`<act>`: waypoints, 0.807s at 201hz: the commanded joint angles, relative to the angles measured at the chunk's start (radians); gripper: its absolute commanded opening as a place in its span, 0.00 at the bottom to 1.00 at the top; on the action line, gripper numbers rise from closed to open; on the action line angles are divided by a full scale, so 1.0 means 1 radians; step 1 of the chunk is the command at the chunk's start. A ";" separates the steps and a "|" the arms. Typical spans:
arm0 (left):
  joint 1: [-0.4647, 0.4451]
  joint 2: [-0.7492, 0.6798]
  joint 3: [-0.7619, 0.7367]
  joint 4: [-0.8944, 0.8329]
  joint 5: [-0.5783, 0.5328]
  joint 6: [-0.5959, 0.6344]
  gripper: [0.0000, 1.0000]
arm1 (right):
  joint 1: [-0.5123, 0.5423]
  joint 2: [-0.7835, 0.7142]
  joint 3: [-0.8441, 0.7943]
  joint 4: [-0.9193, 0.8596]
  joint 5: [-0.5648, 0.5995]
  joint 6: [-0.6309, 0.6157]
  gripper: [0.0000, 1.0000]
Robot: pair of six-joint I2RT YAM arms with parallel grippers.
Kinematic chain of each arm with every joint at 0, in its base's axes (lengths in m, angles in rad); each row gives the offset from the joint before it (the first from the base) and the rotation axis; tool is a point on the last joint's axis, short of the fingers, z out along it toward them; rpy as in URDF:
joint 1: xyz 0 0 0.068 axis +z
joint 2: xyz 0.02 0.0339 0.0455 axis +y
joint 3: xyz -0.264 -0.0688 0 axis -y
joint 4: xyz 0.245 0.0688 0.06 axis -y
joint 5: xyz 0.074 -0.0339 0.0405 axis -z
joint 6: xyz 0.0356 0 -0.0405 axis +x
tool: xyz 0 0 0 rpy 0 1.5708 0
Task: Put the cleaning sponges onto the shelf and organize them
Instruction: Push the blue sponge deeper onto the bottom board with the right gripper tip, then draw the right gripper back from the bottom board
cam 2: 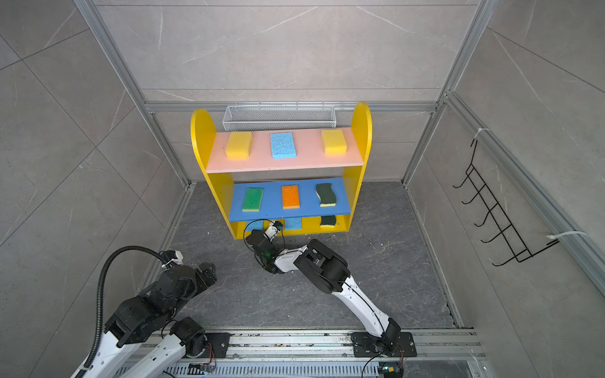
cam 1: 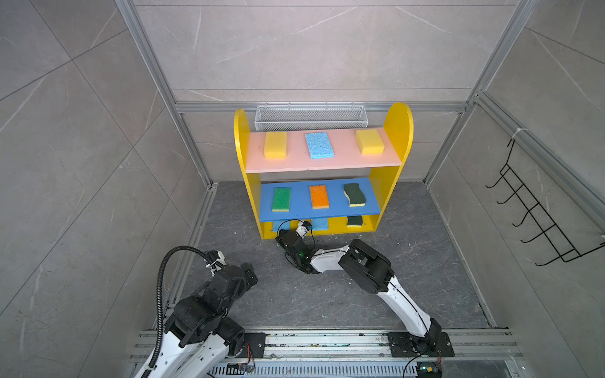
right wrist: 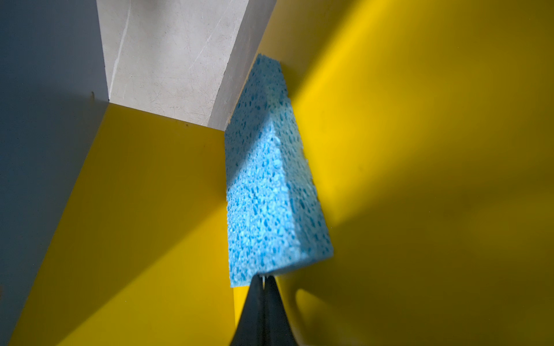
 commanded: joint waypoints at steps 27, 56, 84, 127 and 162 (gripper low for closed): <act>0.004 -0.008 -0.007 -0.002 -0.008 -0.011 0.94 | -0.015 0.003 -0.074 -0.101 0.012 -0.027 0.00; 0.004 -0.004 -0.007 -0.003 -0.008 -0.011 0.94 | 0.001 -0.048 -0.111 -0.103 0.018 -0.078 0.00; 0.004 -0.007 -0.007 -0.009 -0.008 -0.012 0.94 | 0.023 -0.124 -0.182 -0.082 0.036 -0.135 0.00; 0.003 -0.005 -0.007 -0.034 -0.041 -0.014 0.94 | 0.080 -0.298 -0.307 -0.096 0.029 -0.229 0.00; 0.004 0.015 0.006 -0.049 -0.045 -0.004 0.93 | 0.121 -0.489 -0.395 -0.169 0.054 -0.334 0.00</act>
